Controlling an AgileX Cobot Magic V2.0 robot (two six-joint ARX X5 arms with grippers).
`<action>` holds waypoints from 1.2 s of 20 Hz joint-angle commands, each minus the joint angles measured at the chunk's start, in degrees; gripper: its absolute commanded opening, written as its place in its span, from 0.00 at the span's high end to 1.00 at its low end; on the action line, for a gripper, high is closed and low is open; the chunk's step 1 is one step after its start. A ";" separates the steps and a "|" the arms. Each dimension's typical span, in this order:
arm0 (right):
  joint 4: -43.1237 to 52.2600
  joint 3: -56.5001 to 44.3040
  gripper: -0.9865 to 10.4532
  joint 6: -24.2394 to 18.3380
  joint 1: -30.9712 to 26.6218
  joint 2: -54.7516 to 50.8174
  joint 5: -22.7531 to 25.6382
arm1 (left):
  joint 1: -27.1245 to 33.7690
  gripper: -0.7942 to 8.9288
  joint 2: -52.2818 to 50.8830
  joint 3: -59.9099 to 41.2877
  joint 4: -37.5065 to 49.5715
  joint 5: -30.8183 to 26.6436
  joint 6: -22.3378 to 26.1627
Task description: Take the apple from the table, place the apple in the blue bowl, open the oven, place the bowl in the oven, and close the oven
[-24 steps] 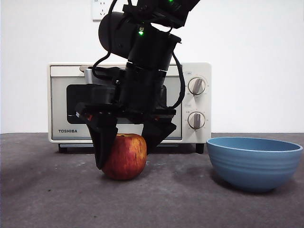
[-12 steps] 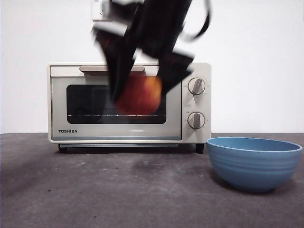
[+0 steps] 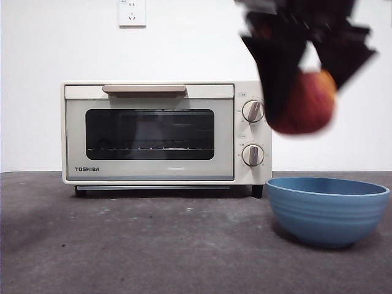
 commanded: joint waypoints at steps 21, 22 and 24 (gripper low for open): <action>21.79 -15.32 0.52 1.38 -6.75 -3.23 -5.29 | -0.15 0.91 1.14 0.98 1.66 0.07 0.92; 20.96 -14.21 0.52 1.07 -6.78 -4.17 -5.03 | -0.15 0.91 1.92 0.98 2.78 0.07 0.85; 17.25 -11.78 0.52 0.96 -7.26 -6.78 -5.01 | -0.15 0.91 4.55 0.98 6.80 0.07 -0.50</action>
